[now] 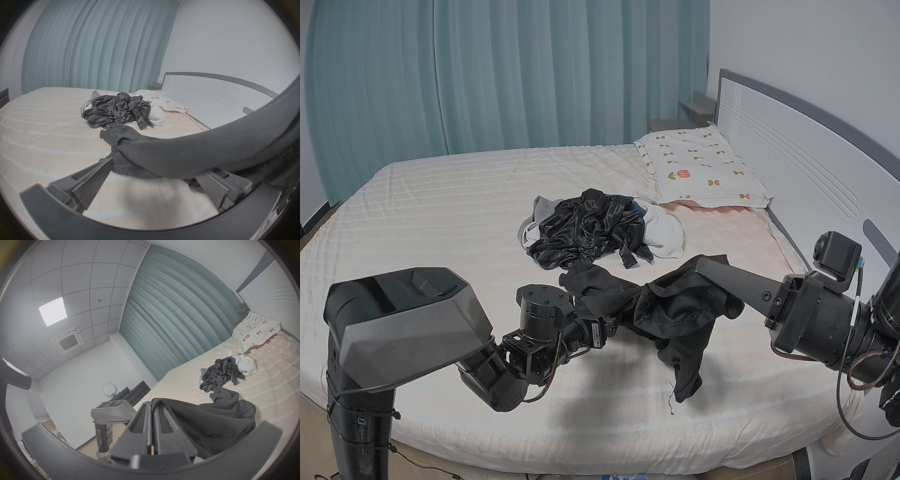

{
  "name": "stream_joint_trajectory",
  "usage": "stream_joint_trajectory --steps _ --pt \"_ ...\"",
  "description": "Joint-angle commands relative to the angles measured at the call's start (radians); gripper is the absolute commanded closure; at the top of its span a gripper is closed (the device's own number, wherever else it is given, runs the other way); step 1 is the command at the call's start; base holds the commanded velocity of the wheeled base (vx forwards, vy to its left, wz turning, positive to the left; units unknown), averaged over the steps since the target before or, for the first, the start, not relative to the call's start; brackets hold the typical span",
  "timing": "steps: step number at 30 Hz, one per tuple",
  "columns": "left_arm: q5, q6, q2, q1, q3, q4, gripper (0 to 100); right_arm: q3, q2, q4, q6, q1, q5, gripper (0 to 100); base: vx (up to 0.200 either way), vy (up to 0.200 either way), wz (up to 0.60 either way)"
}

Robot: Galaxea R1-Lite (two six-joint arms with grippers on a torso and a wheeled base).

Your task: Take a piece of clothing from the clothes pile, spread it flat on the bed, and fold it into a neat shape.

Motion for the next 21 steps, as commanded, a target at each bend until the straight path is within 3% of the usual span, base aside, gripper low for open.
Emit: stream_joint_trajectory --steps 1,12,13,16,21 --pt "0.0 -0.011 0.068 0.008 -0.038 0.0 0 -0.002 -0.015 0.0 0.0 0.001 0.001 100 0.0 0.0 0.0" --pt "0.02 -0.071 0.221 0.047 -0.184 0.015 0 -0.016 0.02 0.0 0.002 -0.031 0.004 100 0.0 0.0 0.0" --pt "0.02 -0.077 0.247 0.054 -0.207 0.014 100 -0.016 0.028 -0.002 0.002 -0.043 0.004 100 0.0 0.0 0.0" --pt "0.02 -0.078 0.251 0.054 -0.21 0.014 100 -0.016 0.029 -0.002 0.004 -0.046 0.006 100 0.0 0.0 0.0" --pt "0.021 -0.215 0.189 0.045 -0.156 0.015 100 -0.013 0.097 -0.006 0.008 -0.095 0.052 100 0.0 0.0 0.0"
